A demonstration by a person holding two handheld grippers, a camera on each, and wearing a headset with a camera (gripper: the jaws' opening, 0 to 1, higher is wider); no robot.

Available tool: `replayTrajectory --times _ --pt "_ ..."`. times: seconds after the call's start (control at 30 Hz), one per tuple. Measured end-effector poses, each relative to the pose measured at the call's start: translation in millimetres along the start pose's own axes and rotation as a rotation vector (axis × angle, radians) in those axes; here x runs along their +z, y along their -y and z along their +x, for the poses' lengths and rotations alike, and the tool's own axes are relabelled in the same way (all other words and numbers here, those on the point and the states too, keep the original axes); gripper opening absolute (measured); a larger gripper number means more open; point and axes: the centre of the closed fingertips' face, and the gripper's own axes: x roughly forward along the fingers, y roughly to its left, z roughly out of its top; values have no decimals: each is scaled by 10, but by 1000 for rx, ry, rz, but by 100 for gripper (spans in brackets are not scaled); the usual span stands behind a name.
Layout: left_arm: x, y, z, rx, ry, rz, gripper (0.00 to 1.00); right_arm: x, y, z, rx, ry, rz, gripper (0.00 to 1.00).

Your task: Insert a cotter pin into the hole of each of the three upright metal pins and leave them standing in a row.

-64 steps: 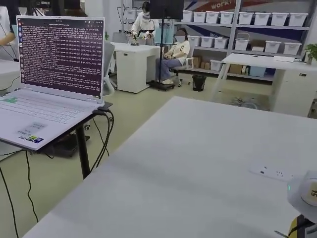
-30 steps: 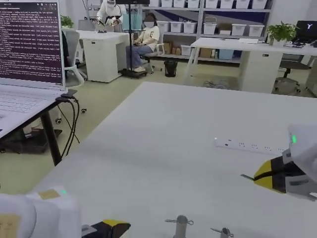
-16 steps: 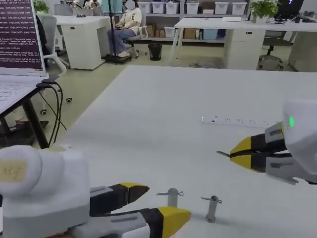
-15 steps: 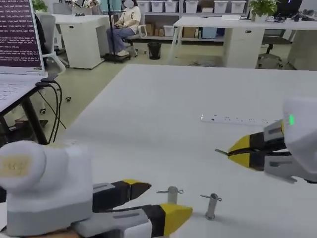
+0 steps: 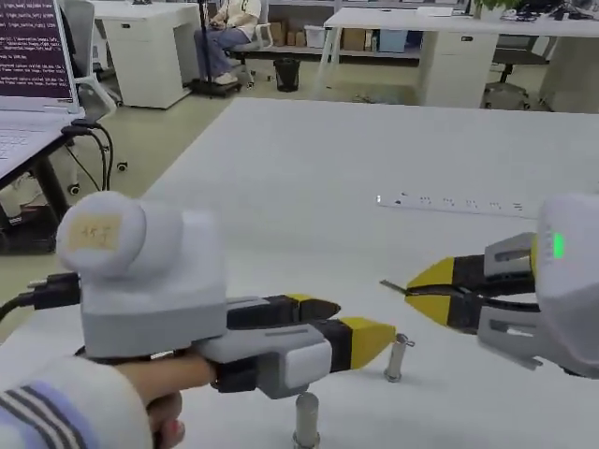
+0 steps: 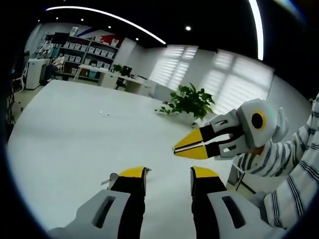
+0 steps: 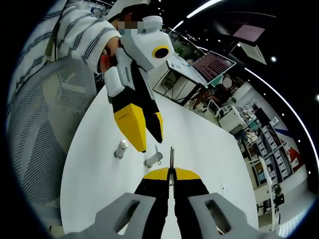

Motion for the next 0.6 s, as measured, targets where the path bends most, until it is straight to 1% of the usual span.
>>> replayTrajectory --times 0.1,0.23,0.33,0.4,0.47,0.53,0.6 --pt "-4 43 4 -21 -3 -13 29 42 -81 15 16 11 13 0" --pt "-37 62 6 -36 -17 -20 21 67 -184 36 28 7 0 0" --pt "-84 77 6 -50 -44 -25 16 84 -226 49 25 10 13 0" --pt "-82 75 2 -49 -43 -18 14 97 -254 58 29 10 8 0" --pt "-69 84 -4 -58 -36 -27 9 113 -280 74 35 11 7 0" --pt "-71 90 -12 -68 -41 -40 4 127 -291 89 39 13 10 0" --pt "-74 90 -25 -72 -45 -41 3 147 -293 99 38 18 12 0"
